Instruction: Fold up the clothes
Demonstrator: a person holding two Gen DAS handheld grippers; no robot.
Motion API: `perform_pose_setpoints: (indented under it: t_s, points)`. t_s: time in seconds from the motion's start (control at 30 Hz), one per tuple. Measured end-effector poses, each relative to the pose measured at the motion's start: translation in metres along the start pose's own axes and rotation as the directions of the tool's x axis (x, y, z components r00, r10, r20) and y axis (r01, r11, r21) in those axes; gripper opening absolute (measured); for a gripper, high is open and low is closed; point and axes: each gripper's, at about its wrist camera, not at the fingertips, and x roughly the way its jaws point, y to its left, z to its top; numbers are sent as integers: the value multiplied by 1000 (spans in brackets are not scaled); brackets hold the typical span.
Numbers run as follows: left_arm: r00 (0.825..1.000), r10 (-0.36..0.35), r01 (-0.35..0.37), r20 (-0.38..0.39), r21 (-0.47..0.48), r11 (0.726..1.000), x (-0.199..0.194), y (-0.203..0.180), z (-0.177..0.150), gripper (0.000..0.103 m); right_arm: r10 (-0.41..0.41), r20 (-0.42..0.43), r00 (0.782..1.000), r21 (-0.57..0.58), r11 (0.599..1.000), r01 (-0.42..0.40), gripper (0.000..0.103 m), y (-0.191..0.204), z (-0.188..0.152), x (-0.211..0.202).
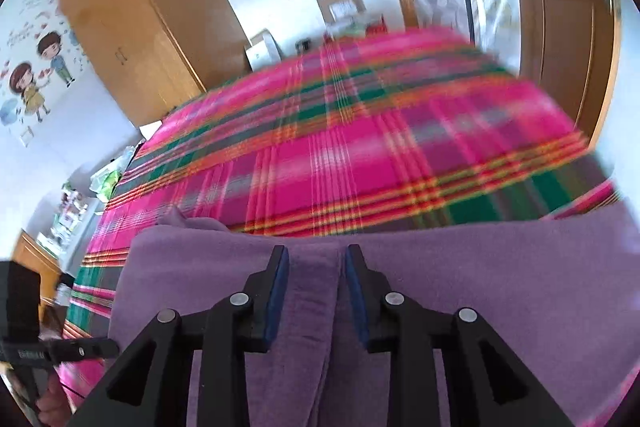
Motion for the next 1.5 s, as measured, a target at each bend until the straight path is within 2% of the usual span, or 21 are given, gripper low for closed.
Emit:
perform_pose_setpoints:
  t_s: [0.13,0.2,0.3,0.47,0.57,0.63,0.7,0.8,0.9,0.97,1.0,1.17,1.4,1.5]
  points:
    - [1000,-2,2,7,2,1000,-7,3,-2,37,72,59,996,-111,992,-65,30,31,-11,-39]
    - [1000,-3,3,7,6,1000,-10,4,-4,37,119,47,992,-139,984,-111,30,42,-15,-52]
    - [1000,-5,4,6,12,1000,-15,6,-7,37,137,22,990,-173,976,-131,30,52,-22,-76]
    - [1000,-7,7,6,23,1000,-24,8,-13,37,84,57,995,-222,973,-69,30,54,-23,-129]
    - [1000,-13,13,-2,29,999,-25,10,-18,37,41,69,997,-285,958,-20,43,61,-27,-147]
    - [1000,-18,19,-15,33,999,-22,10,-20,37,71,36,997,-304,951,-57,44,71,-41,-137]
    - [999,-21,22,-28,38,999,-19,10,-21,37,138,-10,990,-297,945,-135,44,79,-57,-121]
    - [999,-18,20,-44,55,998,-15,8,-21,38,173,-54,983,-304,935,-181,44,101,-79,-91]
    - [998,-22,25,-60,61,998,-12,7,-21,38,189,-63,980,-393,898,-198,44,131,-97,-73]
    - [997,-47,50,-69,36,998,-12,11,-20,38,191,-57,980,-454,869,-196,45,151,-107,-65]
    - [996,-60,62,-73,24,998,-11,13,-19,38,187,-80,979,-482,852,-202,47,161,-112,-60]
    - [991,-98,98,-90,-3,995,-9,17,-17,38,106,-100,989,-587,797,-145,49,194,-140,-39]
    - [977,-165,164,-135,-16,986,-3,10,-10,38,64,-41,997,-602,795,-76,53,210,-153,-31]
    - [970,-193,194,-147,-8,981,-3,2,-8,38,3,-14,1000,-614,789,-11,54,216,-158,-26]
